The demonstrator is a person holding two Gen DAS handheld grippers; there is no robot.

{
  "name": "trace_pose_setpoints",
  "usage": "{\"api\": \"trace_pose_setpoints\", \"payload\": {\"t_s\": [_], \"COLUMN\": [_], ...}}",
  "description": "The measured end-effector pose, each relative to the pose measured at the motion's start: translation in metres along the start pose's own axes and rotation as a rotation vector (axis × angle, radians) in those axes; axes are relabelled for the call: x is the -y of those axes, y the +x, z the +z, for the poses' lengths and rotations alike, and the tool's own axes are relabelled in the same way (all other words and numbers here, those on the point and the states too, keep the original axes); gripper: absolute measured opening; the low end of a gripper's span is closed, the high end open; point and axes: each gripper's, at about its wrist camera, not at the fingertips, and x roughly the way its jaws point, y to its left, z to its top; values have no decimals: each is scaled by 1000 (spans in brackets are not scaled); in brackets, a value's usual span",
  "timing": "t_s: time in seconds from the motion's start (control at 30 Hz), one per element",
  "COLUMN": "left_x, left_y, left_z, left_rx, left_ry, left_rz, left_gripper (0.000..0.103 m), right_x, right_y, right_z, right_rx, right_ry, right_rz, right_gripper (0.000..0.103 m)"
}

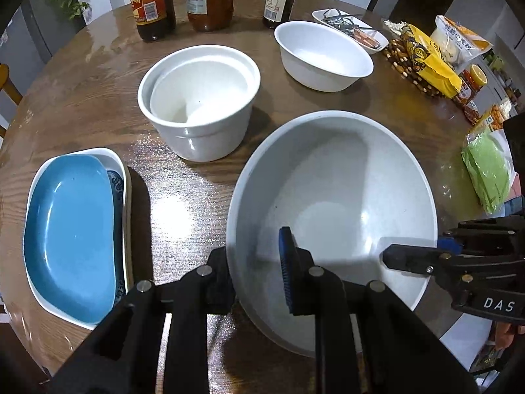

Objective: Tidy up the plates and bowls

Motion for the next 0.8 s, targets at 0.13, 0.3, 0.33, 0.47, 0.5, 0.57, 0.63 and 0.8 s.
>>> {"api": "trace_pose_setpoints", "payload": {"t_s": [0.13, 0.3, 0.33, 0.47, 0.5, 0.57, 0.63, 0.8], "left_x": [2, 5, 5, 5, 6, 6, 7, 6], "left_y": [0, -2, -2, -4, -4, -5, -6, -5], "left_z": [-1, -1, -1, -3, -4, -5, -5, -7], "left_rx": [-2, 6, 7, 18, 20, 26, 30, 32], "left_ry": [-8, -15, -17, -33, -35, -38, -35, -36], "left_rz": [-3, -4, -3, 0, 2, 7, 12, 22], "left_gripper": [21, 20, 20, 22, 22, 23, 23, 23], "right_x": [1, 3, 3, 2, 3, 3, 2, 2], "right_y": [-2, -3, -3, -6, -7, -7, -8, -7], "right_z": [-1, -2, -2, -4, -4, -5, -5, -4], "right_rx": [5, 9, 11, 19, 20, 22, 27, 27], "right_ry": [-2, -4, -4, -12, -15, -20, -33, -38], "right_rz": [2, 3, 3, 4, 6, 4, -6, -1], "right_gripper": [17, 17, 17, 17, 17, 17, 17, 17]}}
